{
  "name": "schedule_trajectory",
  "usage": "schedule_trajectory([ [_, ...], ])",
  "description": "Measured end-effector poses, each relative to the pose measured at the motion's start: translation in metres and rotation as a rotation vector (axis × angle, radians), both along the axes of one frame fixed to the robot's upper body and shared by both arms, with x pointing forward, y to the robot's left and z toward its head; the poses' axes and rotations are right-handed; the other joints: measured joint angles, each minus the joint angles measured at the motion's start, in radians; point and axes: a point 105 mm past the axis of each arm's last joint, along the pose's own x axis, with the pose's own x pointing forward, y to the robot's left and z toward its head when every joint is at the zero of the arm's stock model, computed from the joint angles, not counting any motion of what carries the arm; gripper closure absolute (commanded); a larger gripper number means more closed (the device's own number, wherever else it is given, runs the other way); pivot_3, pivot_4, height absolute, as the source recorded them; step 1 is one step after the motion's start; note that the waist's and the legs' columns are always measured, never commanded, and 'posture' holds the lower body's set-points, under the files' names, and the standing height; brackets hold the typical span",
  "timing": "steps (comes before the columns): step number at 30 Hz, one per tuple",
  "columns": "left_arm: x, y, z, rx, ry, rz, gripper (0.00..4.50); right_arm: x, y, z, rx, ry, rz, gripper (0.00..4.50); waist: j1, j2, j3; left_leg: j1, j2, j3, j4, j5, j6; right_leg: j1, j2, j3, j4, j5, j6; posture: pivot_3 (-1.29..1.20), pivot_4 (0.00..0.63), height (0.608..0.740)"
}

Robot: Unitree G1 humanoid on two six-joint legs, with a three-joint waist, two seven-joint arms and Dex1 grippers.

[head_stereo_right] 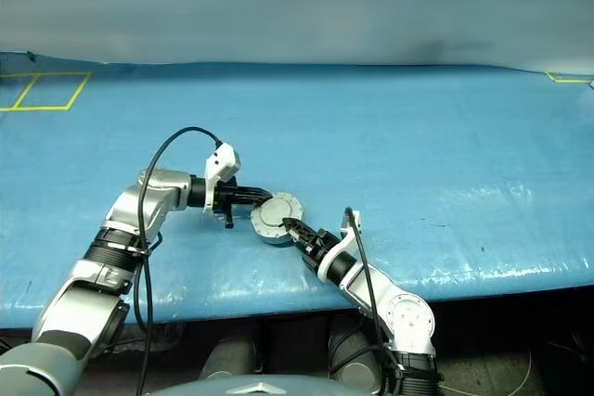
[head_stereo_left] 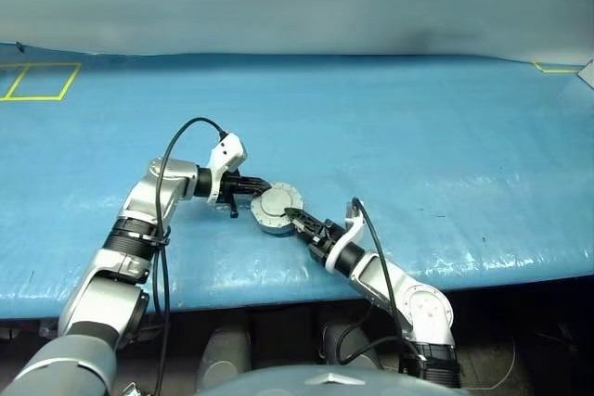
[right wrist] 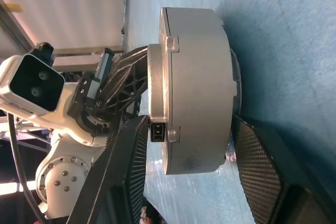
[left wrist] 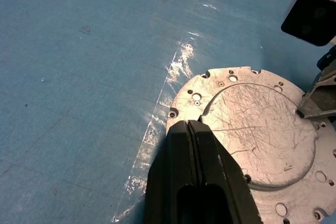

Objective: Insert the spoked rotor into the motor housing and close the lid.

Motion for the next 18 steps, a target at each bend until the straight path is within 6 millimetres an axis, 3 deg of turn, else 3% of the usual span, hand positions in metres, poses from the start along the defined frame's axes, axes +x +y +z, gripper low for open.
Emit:
schedule_trajectory([
  [7, -0.001, -0.002, -0.001, -0.007, 0.003, -0.008, 4.5, 0.003, -0.006, 0.01, 0.021, -0.033, -0.043, 0.1, 0.002, 0.0, 0.0, 0.0, 0.0, 0.0, 0.0, 0.0, 0.0, 0.0, 0.0, 0.0, 0.0, 0.0, -0.001, 0.0, 0.15, 0.74],
  [18, -0.002, -0.002, -0.001, -0.007, 0.002, -0.009, 4.5, 0.001, -0.004, 0.01, 0.044, -0.028, -0.037, 0.02, 0.002, 0.0, 0.0, 0.0, 0.0, 0.0, 0.0, 0.0, 0.0, 0.0, 0.0, 0.0, 0.0, -0.001, -0.001, 0.0, 0.15, 0.74],
])
